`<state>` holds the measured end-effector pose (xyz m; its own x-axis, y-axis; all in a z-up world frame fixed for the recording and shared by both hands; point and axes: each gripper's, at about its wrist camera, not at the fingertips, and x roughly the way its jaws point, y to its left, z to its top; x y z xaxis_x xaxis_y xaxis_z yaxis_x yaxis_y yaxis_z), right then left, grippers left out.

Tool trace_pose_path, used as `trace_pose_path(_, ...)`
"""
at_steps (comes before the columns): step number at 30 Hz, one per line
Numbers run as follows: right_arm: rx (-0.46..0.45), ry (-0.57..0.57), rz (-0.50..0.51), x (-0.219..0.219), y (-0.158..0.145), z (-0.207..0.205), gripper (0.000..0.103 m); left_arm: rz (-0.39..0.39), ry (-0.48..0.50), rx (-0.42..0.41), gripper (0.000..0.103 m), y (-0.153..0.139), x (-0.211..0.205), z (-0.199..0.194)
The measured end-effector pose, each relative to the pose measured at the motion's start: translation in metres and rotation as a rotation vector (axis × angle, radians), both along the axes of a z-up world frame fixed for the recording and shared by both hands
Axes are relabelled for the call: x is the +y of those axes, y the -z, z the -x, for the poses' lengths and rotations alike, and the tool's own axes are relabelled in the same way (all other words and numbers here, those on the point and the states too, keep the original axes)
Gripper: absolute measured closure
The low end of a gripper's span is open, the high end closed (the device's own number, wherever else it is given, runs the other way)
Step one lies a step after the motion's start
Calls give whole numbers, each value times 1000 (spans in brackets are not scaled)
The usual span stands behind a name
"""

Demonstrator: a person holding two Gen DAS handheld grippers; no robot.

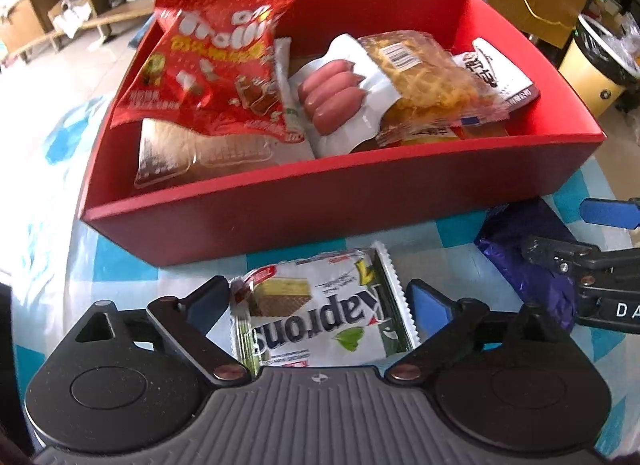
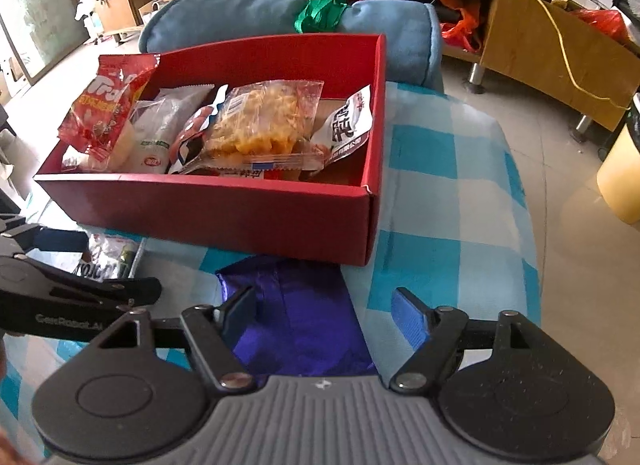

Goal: Organize snacks
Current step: 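Grasp the Kaprons wafer with left tool while right tool grasps the purple foil bag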

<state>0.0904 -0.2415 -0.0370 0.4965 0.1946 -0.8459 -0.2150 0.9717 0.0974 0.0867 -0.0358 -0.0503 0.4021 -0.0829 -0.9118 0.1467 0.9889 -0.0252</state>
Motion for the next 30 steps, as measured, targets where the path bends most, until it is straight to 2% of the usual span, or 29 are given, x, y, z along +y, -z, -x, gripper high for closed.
trace_pose_path(4, 10, -7, -40, -1, 5, -7, 21, 3, 7, -7, 6, -1, 2, 2)
trace_pose_path(8, 28, -11, -102, -5, 7, -11, 20, 4, 17, -10, 12, -3, 1, 5)
trace_pose_path(12, 31, -22, -106, -2, 9, -12, 15, 4, 28, -14, 16, -5, 3, 9)
trace_pose_path(18, 52, -77, -71, 12, 10, -5, 11, 4, 57, 7, 17, -7, 8, 16)
trace_pose_path(22, 72, -128, -53, 26, 8, 14, 11, -1, 68, 12, 17, -7, 11, 22)
trace_pose_path(25, 91, -158, -64, 29, 4, 30, 16, 1, 66, 21, 17, -8, 15, 23)
trace_pose_path(27, 107, -111, -58, 25, 1, 32, 22, 8, 65, 27, 16, -8, 18, 23)
trace_pose_path(30, 89, 28, -95, 16, -3, 24, 21, 18, 58, 39, 14, -7, 20, 22)
